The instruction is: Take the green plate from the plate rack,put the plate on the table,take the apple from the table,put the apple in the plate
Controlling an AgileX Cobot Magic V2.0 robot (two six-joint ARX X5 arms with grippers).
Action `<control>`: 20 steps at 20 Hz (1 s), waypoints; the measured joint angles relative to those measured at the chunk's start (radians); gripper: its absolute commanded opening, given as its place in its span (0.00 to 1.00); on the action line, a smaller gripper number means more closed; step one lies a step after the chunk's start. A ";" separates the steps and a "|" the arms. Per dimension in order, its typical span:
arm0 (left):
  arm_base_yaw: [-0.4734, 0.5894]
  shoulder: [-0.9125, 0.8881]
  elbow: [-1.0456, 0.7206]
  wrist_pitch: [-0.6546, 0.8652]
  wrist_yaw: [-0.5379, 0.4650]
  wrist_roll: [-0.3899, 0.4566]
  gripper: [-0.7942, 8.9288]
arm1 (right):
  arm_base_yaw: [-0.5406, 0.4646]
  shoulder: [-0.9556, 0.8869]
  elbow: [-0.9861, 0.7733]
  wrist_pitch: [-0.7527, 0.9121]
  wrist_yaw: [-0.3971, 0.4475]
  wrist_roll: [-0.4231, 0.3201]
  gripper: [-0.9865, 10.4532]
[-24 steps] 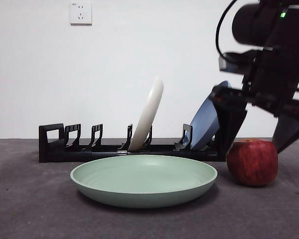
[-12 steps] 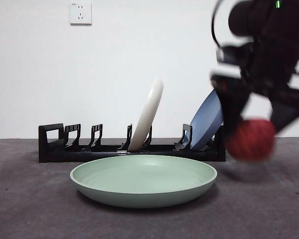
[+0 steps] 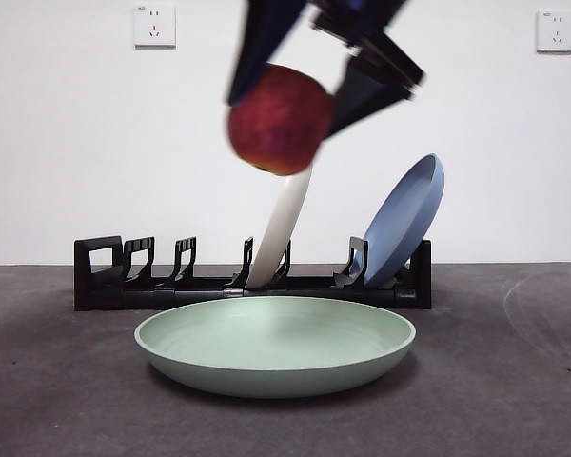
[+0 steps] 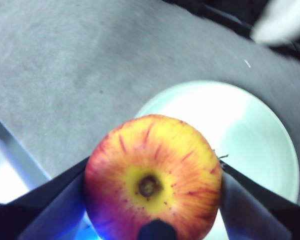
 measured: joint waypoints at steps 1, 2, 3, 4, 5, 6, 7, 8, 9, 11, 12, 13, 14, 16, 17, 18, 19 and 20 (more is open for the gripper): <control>0.000 0.020 0.000 -0.044 -0.021 -0.011 0.25 | 0.032 0.002 0.000 0.015 0.052 0.000 0.08; 0.000 0.040 -0.003 -0.066 -0.042 -0.021 0.25 | 0.056 0.006 0.000 0.030 0.106 0.000 0.08; 0.000 0.054 -0.003 -0.065 -0.049 -0.028 0.25 | 0.069 0.015 0.000 0.043 0.148 0.000 0.08; 0.000 0.070 -0.003 -0.065 -0.048 -0.032 0.25 | 0.069 0.030 0.001 0.047 0.172 0.000 0.08; 0.000 0.078 -0.003 -0.065 -0.048 -0.036 0.25 | 0.067 0.048 0.002 0.047 0.180 0.000 0.08; 0.000 0.085 -0.003 -0.065 -0.048 -0.039 0.25 | 0.064 0.073 0.002 0.047 0.188 0.000 0.08; 0.000 0.089 -0.003 -0.065 -0.048 -0.040 0.25 | 0.061 0.103 0.002 0.048 0.201 0.000 0.08; 0.000 0.089 -0.003 -0.065 -0.048 -0.043 0.25 | 0.060 0.135 0.002 0.048 0.206 0.001 0.08; 0.000 0.088 -0.003 -0.065 -0.048 -0.043 0.25 | 0.061 0.167 0.002 0.048 0.206 0.001 0.08; 0.000 0.085 -0.003 -0.065 -0.048 -0.047 0.25 | 0.063 0.221 0.002 0.048 0.206 0.001 0.08; 0.000 0.084 -0.003 -0.065 -0.048 -0.047 0.25 | 0.063 0.246 0.002 0.048 0.206 0.001 0.08; 0.000 0.084 -0.003 -0.065 -0.048 -0.047 0.25 | 0.063 0.267 0.002 0.048 0.207 0.001 0.08; 0.000 0.084 -0.003 -0.065 -0.048 -0.050 0.25 | 0.063 0.291 0.002 0.048 0.207 0.001 0.08; 0.000 0.084 -0.003 -0.065 -0.048 -0.055 0.25 | 0.063 0.325 0.002 0.047 0.207 0.001 0.08; 0.000 0.084 -0.003 -0.065 -0.048 -0.057 0.25 | 0.063 0.338 0.002 0.047 0.207 0.001 0.08; 0.000 0.084 -0.003 -0.065 -0.048 -0.058 0.25 | 0.063 0.345 0.002 0.048 0.207 0.001 0.08; 0.000 0.084 -0.003 -0.065 -0.048 -0.061 0.25 | 0.063 0.345 0.003 0.047 0.208 0.001 0.08; 0.000 0.084 -0.003 -0.065 -0.048 -0.061 0.25 | 0.063 0.345 0.003 0.047 0.208 0.001 0.12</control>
